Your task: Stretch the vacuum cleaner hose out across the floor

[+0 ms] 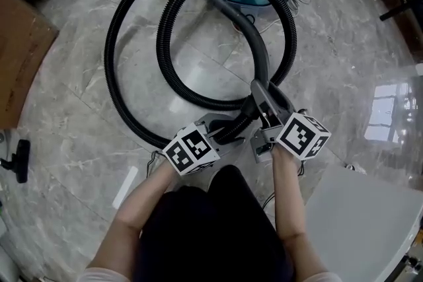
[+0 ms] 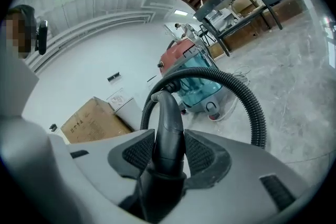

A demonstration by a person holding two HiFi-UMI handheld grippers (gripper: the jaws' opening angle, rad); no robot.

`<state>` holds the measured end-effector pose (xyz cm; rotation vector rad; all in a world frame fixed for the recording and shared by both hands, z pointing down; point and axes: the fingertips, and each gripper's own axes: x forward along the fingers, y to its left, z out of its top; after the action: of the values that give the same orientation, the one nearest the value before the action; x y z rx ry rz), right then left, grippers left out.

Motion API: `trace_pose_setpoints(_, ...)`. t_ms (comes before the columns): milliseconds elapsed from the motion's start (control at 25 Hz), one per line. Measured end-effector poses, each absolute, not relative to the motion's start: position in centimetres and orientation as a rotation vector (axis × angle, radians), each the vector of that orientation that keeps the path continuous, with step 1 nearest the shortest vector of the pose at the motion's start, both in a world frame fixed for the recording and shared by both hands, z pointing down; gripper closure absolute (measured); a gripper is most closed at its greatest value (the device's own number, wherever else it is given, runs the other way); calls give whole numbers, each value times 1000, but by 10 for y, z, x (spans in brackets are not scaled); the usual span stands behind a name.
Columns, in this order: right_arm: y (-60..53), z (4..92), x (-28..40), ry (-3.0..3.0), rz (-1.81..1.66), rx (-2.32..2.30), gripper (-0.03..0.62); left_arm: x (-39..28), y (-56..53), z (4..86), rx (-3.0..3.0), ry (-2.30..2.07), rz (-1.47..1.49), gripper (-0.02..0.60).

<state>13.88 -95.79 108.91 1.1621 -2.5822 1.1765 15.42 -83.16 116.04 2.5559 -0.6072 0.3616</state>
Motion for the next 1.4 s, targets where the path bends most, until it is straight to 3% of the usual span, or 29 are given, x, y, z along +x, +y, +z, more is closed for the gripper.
trace_pose_setpoints(600,-947,1006,105,-2704,1027,959,410,142,-829,1090,2616,-609,356,394)
trace_pose_setpoints(1400,-918,682,126,-2725,1147,922,410,185,-799,770,2509,-508,414,407)
